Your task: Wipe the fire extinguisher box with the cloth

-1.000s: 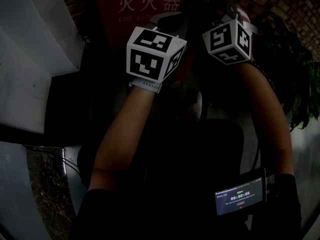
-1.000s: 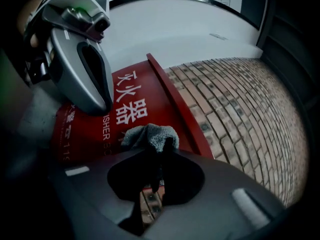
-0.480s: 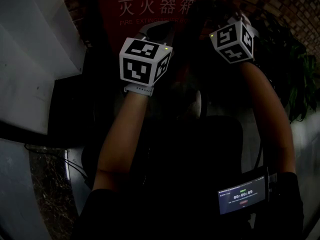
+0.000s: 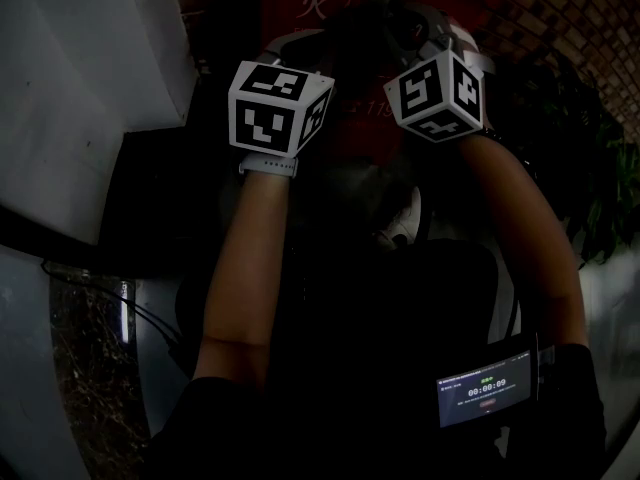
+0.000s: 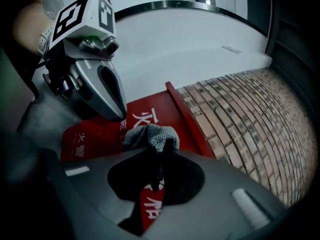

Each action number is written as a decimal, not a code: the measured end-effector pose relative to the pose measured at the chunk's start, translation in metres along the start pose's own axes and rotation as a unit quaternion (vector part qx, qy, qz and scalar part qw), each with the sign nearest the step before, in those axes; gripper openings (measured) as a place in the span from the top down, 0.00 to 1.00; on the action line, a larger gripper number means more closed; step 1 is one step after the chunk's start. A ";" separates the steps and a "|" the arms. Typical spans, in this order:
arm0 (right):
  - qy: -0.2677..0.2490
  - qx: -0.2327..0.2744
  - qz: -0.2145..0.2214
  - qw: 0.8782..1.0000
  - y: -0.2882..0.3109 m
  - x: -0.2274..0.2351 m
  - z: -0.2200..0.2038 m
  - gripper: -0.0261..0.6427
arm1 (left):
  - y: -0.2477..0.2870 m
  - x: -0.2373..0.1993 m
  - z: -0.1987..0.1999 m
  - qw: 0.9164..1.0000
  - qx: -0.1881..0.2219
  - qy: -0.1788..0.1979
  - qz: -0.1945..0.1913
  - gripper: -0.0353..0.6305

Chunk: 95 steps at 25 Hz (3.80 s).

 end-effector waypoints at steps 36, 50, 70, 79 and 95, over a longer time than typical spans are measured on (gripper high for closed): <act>-0.067 0.062 0.029 0.995 0.068 -0.063 0.086 0.91 | -0.028 -0.061 -0.021 0.998 0.006 -0.050 0.023 0.94; -0.059 0.012 0.002 0.998 0.038 -0.060 0.012 0.91 | 0.016 -0.002 -0.038 0.999 0.010 0.028 0.029 0.94; -0.030 -0.076 -0.006 0.997 -0.003 -0.046 -0.103 0.91 | 0.038 0.040 -0.047 1.000 0.018 0.021 0.007 0.94; -0.034 -0.120 -0.002 0.992 -0.017 -0.042 -0.143 0.91 | 0.042 0.061 -0.049 0.999 0.026 0.009 -0.024 0.94; -0.038 -0.070 0.005 0.997 -0.031 -0.013 -0.068 0.91 | 0.005 0.026 -0.023 0.999 0.041 0.001 0.005 0.94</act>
Point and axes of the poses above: the fingertips, and each gripper's own axes: y forward along the fingers, x to its right, z out of its top, the point moved 3 cm from there along -y, backward along the fingers, and after that the axes turned 8 degrees about -y, right-handed, at the moved point
